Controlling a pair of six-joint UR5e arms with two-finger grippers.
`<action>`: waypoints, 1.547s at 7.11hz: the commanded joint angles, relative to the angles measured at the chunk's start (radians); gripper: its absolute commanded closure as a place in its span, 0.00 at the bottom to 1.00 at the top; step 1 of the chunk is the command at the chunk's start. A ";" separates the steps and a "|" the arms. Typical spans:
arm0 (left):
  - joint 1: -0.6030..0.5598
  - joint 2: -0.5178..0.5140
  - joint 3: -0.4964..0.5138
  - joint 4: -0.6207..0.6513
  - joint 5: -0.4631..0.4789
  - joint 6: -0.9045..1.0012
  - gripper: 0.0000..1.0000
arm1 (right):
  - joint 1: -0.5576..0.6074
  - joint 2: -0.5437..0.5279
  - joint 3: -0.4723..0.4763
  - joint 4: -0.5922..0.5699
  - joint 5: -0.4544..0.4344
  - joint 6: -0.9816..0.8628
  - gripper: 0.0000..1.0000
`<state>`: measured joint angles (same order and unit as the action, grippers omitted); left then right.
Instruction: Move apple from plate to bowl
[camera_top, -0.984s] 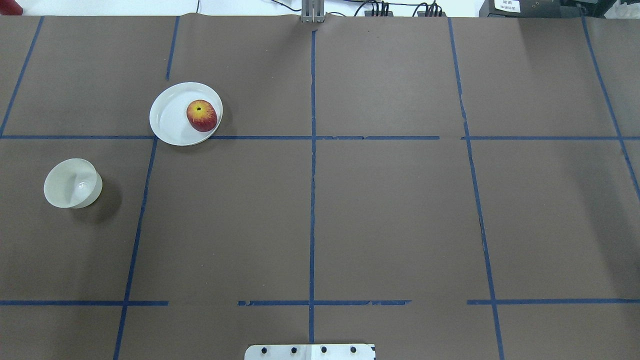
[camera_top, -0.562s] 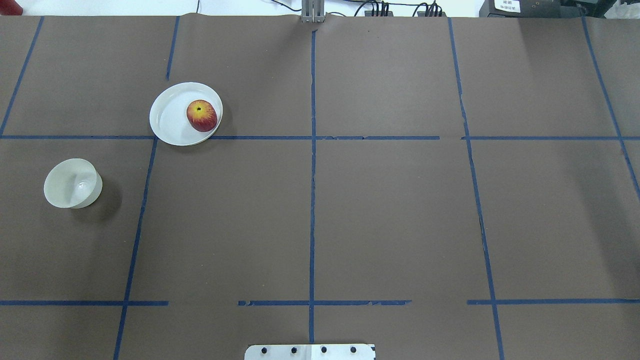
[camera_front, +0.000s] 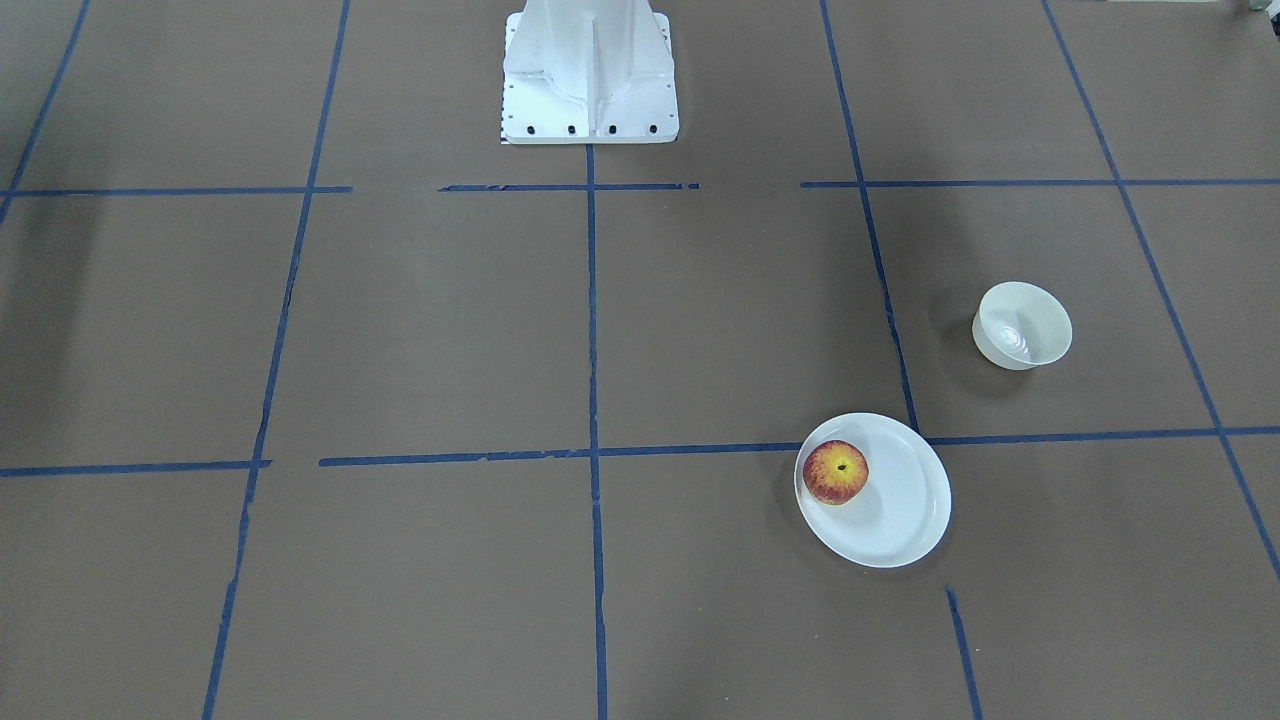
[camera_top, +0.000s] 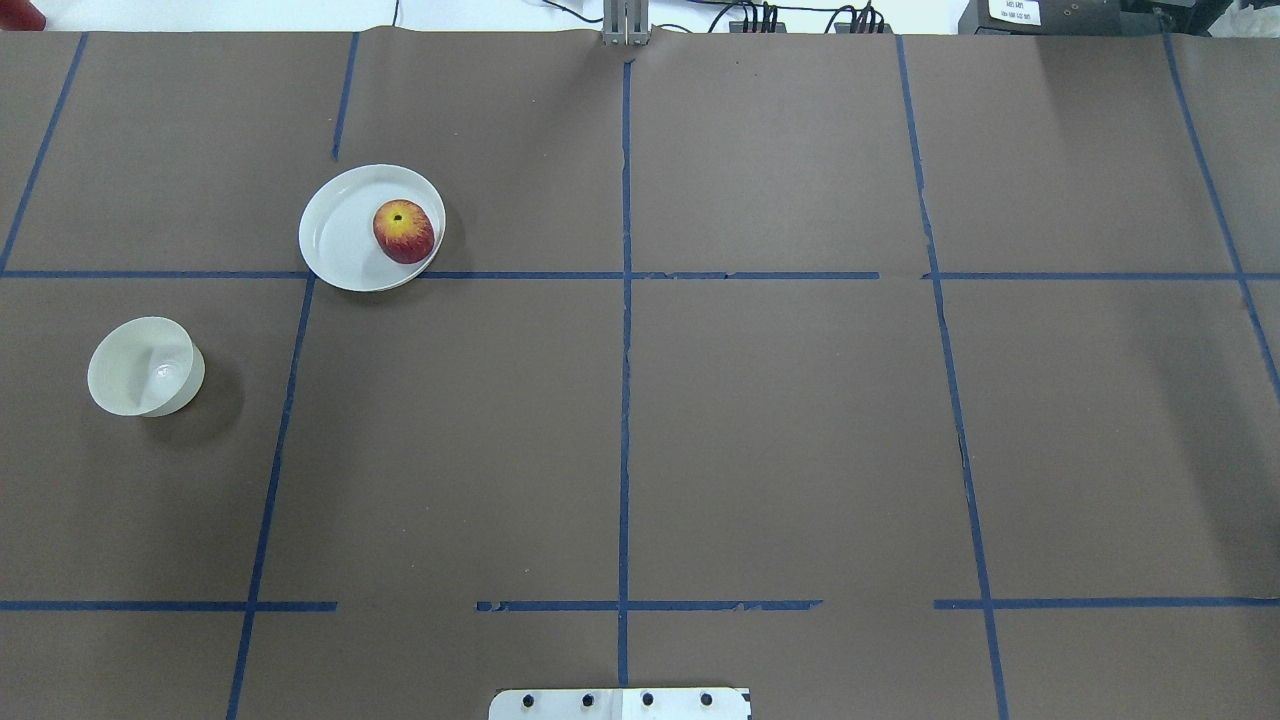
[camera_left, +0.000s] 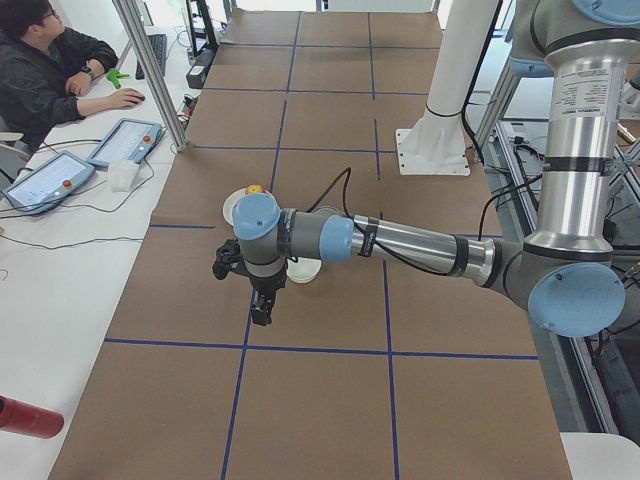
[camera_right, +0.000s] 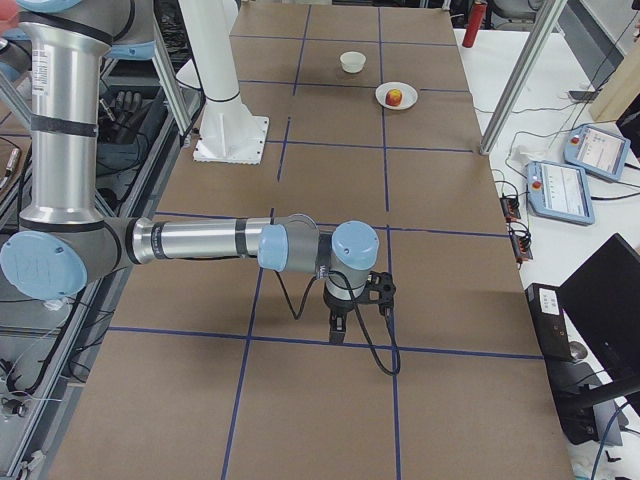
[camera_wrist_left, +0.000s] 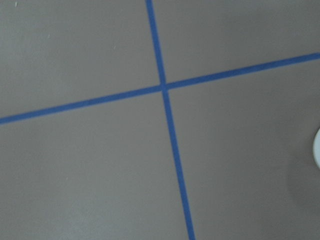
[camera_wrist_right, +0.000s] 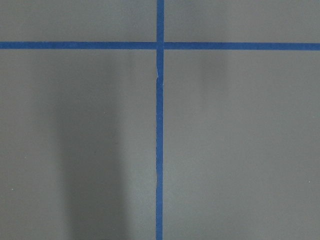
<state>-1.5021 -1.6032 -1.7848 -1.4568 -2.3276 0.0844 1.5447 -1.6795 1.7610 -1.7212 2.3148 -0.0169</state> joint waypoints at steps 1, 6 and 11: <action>0.150 -0.069 -0.128 0.035 0.001 -0.275 0.00 | 0.000 0.000 0.000 0.000 0.000 0.000 0.00; 0.516 -0.491 0.133 0.012 0.088 -0.906 0.00 | 0.002 0.000 0.000 0.000 0.000 0.000 0.00; 0.563 -0.681 0.520 -0.341 0.109 -1.129 0.00 | 0.000 0.000 0.000 0.000 0.000 0.000 0.00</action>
<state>-0.9535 -2.2507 -1.3248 -1.7491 -2.2269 -1.0128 1.5448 -1.6797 1.7610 -1.7211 2.3148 -0.0169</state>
